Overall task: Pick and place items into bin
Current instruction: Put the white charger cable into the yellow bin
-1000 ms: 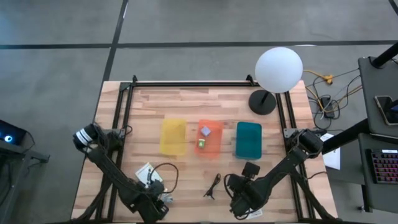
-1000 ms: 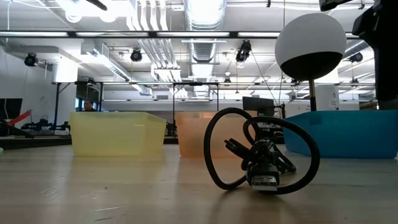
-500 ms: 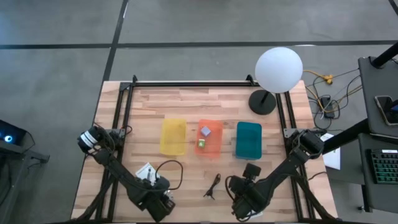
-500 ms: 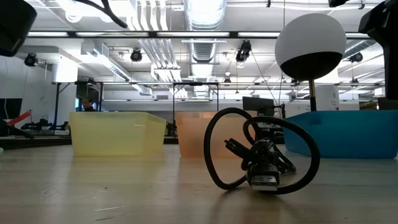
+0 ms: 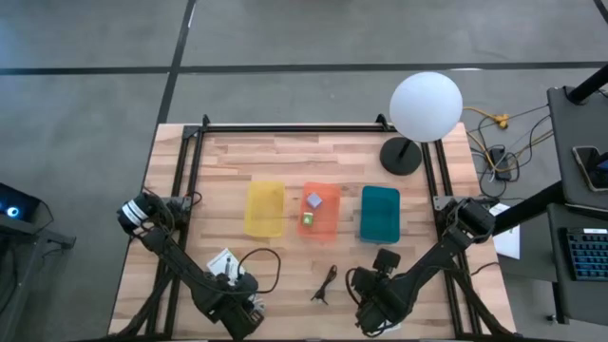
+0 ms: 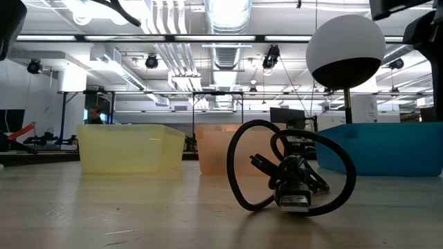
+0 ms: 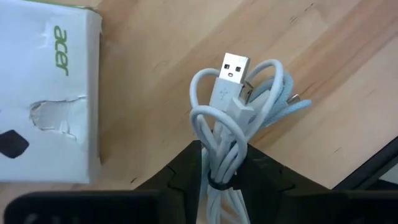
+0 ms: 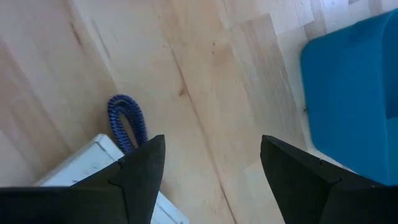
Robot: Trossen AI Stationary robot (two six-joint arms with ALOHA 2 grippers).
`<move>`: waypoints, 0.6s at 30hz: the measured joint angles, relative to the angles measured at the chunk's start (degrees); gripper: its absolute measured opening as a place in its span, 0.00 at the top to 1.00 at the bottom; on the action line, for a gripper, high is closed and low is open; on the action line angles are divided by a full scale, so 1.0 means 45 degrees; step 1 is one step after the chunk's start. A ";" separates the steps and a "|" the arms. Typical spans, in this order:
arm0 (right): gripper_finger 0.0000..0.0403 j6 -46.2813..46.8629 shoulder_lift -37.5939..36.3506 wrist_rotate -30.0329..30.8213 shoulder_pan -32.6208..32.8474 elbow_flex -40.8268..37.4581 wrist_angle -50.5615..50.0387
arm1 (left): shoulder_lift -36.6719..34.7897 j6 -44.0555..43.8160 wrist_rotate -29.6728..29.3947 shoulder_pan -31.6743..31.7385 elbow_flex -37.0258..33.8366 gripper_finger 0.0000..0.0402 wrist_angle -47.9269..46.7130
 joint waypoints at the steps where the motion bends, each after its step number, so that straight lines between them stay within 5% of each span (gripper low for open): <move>1: 0.38 0.0008 0.0000 -0.0049 0.0000 -0.0078 0.0036 | 0.0000 0.0067 0.0030 0.0006 -0.0009 0.81 -0.0007; 9: 0.38 0.0403 0.0000 -0.0152 0.0145 -0.0339 0.0136 | -0.0402 0.0665 -0.0005 0.0105 0.0054 0.97 -0.0139; 18: 0.38 0.0586 -0.0003 -0.0191 0.0220 -0.0353 0.0160 | -0.3056 0.0960 -0.2403 0.0823 -0.0034 0.97 -0.1827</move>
